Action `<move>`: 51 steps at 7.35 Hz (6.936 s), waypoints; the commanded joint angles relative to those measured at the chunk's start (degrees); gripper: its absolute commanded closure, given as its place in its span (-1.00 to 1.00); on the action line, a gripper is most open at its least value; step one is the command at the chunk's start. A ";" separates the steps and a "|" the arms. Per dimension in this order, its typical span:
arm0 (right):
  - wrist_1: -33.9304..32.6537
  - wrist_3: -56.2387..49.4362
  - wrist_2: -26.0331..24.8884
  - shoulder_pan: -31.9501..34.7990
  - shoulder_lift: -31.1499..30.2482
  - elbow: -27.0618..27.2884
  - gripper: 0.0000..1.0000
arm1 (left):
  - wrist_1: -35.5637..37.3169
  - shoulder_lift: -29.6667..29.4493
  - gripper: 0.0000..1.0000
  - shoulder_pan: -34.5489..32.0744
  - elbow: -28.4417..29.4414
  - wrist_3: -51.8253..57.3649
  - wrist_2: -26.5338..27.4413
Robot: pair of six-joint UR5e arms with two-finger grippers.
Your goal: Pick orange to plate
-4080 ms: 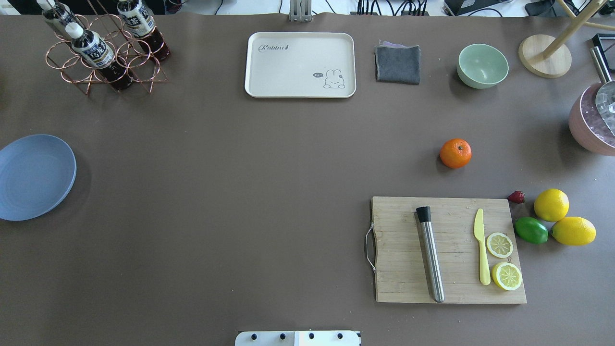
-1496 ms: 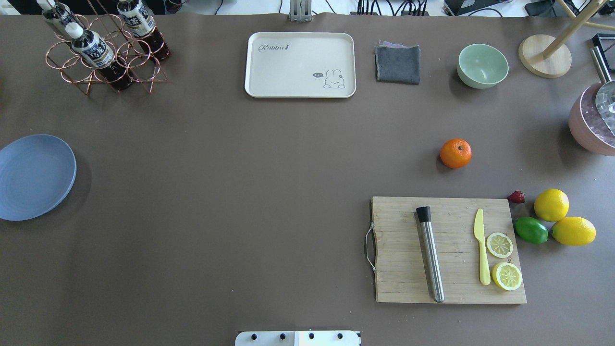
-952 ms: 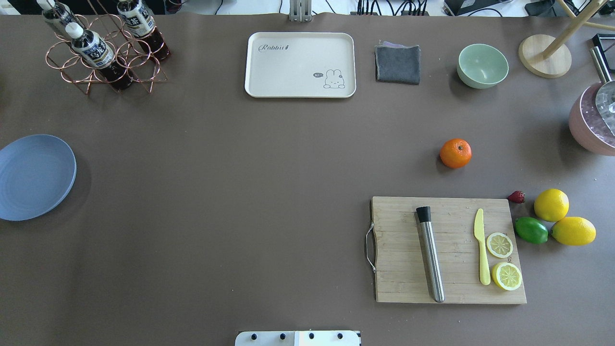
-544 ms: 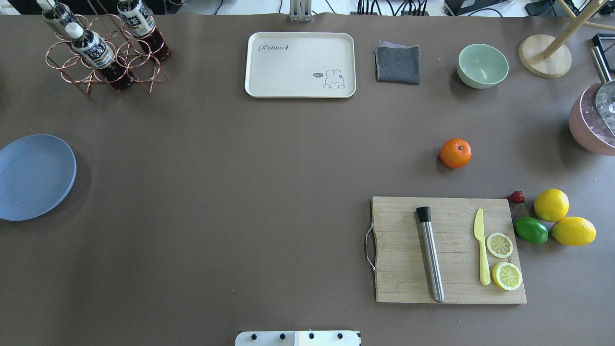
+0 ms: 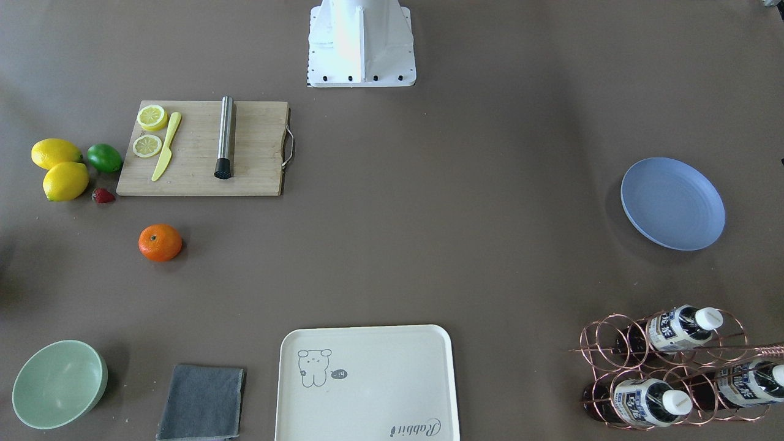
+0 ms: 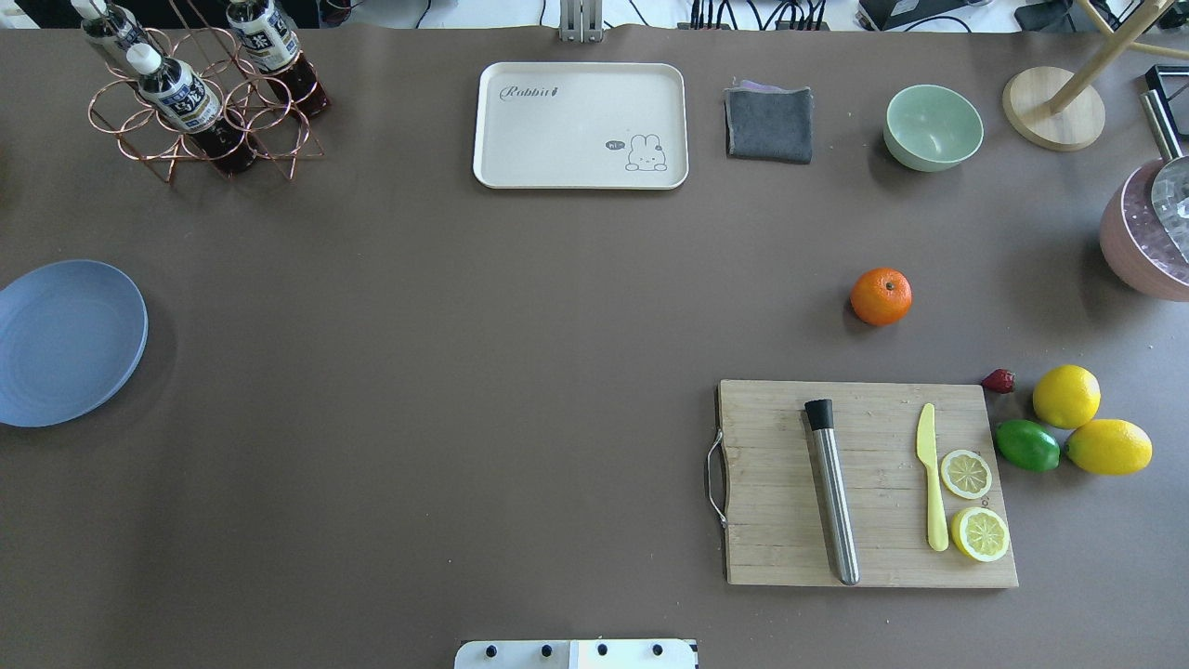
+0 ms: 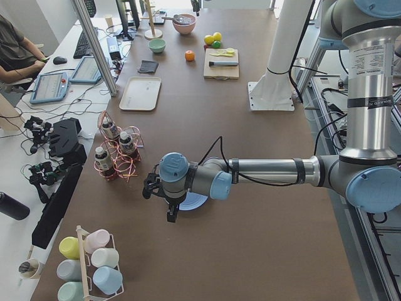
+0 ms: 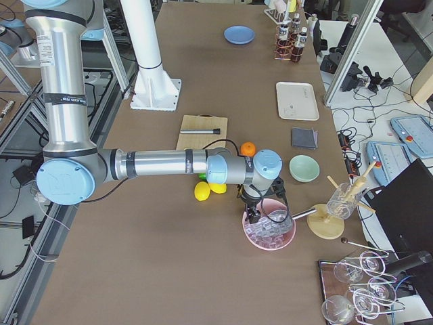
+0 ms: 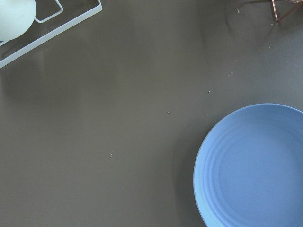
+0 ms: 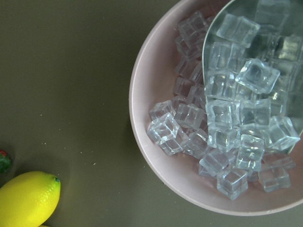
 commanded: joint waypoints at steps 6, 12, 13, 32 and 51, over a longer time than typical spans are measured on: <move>0.29 2.40 6.88 -0.83 0.87 1.51 -1.00 | -25.73 -3.88 -0.73 13.29 16.65 -17.03 4.51; 0.29 2.66 6.18 -2.85 2.01 3.89 -1.00 | -25.64 -4.76 -0.22 14.96 17.63 -17.82 4.07; 0.29 2.58 6.09 -3.72 2.80 3.89 -1.00 | -25.64 -4.85 -0.06 14.97 17.89 -17.91 3.81; 13.85 39.26 -10.17 -27.10 15.90 0.75 -1.00 | -23.98 -15.91 1.00 46.75 -10.94 -81.53 19.76; 18.57 51.94 -15.27 -33.17 21.15 -1.04 1.00 | -9.65 -27.27 -0.95 59.22 -14.09 -88.59 32.60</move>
